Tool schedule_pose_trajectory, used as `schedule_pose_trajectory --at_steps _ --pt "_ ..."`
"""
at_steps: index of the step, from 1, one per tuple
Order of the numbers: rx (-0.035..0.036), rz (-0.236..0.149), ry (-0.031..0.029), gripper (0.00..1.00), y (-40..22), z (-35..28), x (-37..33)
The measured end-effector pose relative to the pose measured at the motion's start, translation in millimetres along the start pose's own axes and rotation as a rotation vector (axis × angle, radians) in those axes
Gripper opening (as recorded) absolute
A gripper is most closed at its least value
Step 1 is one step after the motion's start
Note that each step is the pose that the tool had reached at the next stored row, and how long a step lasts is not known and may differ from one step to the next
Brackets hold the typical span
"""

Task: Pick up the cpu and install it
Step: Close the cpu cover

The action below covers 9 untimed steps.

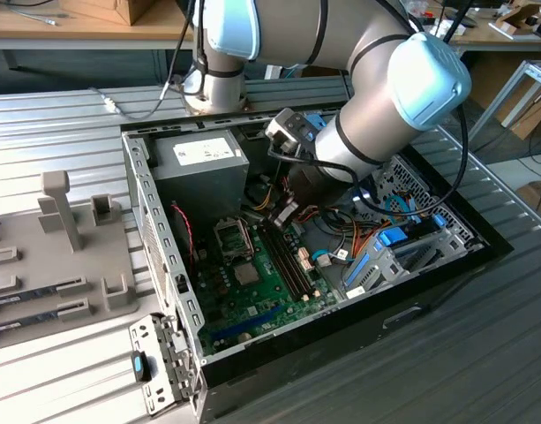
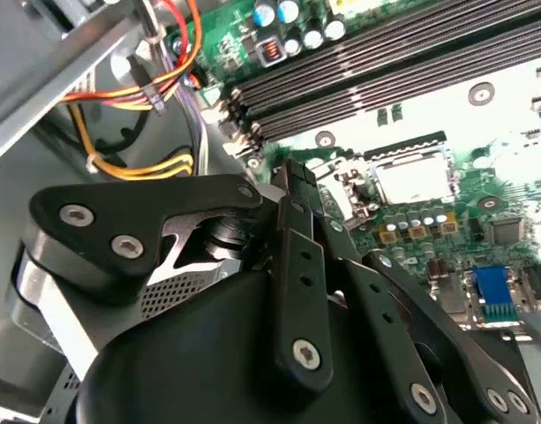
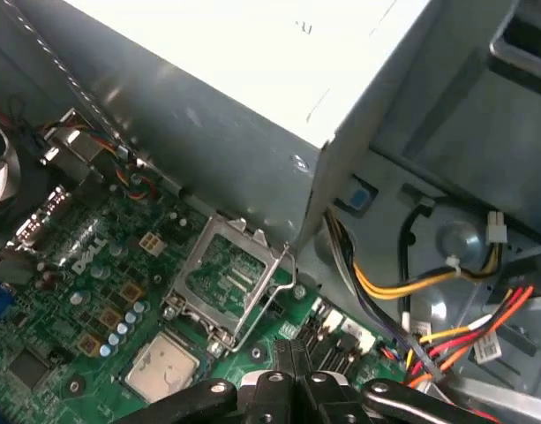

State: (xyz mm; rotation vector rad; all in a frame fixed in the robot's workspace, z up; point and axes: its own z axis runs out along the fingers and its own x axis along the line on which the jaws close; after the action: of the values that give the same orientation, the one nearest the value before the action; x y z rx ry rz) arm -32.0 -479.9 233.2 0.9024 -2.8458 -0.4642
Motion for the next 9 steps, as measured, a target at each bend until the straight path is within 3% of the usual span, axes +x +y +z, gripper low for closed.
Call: schedule_pose_trajectory --at_steps 1,2,5,9 --pt "-0.0102 -0.005 -0.0058 0.11 -0.1 0.9 0.2" --pt "-0.0143 -0.009 -0.0078 0.11 0.1 2.6 1.2" --pt "-0.0159 -0.011 -0.0085 0.11 1.8 11.4 0.6" --pt "-0.0162 -0.011 -0.0089 0.11 10.9 22.2 -2.9"
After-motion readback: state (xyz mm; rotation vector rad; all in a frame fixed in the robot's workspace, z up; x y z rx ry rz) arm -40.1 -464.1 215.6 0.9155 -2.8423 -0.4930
